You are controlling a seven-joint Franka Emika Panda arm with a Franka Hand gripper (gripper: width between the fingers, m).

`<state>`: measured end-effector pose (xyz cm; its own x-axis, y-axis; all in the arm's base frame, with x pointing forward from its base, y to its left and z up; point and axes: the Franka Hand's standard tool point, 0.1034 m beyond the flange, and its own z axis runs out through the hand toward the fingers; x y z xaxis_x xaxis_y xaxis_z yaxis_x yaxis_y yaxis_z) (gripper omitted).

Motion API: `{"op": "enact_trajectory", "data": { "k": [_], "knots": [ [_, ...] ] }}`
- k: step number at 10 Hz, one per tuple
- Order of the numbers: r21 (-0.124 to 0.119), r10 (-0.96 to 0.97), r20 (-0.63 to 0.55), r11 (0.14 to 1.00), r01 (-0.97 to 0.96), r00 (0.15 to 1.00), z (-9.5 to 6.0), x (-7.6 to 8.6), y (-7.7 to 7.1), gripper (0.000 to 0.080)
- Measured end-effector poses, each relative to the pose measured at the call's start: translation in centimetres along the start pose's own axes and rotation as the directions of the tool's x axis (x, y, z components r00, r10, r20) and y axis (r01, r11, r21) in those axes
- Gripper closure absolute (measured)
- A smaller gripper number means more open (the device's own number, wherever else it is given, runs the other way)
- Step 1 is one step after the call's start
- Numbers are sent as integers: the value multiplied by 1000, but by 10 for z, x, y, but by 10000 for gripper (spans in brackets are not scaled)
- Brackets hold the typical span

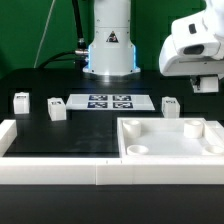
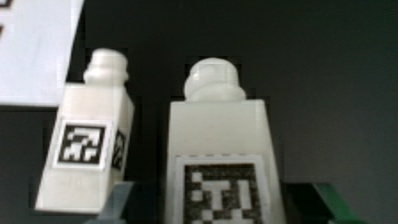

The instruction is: Assemble one leg

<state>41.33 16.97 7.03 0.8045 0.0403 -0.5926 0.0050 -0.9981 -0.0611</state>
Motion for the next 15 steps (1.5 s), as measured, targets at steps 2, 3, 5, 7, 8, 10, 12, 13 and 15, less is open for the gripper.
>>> {"op": "enact_trajectory", "data": {
  "k": [2,3,5,7,8,10,12,13,15],
  "knots": [
    [7,-36,-120,999,37,992,-11,11,20,509],
    [6,-43,-179,999,45,983,-24,12,29,509],
    [-9,-72,-339,997,74,938,-44,13,46,509],
    [-19,-77,-515,997,78,854,-57,20,52,509],
    [-23,-78,-564,997,79,822,-55,20,52,509],
    [-34,-84,-705,996,84,704,-61,27,53,509],
    [-84,-140,-772,989,120,620,-70,40,59,509],
    [-89,-144,-788,989,121,598,-88,51,61,509],
    [-88,-146,-815,988,130,560,-115,68,51,509]
  ]
}}
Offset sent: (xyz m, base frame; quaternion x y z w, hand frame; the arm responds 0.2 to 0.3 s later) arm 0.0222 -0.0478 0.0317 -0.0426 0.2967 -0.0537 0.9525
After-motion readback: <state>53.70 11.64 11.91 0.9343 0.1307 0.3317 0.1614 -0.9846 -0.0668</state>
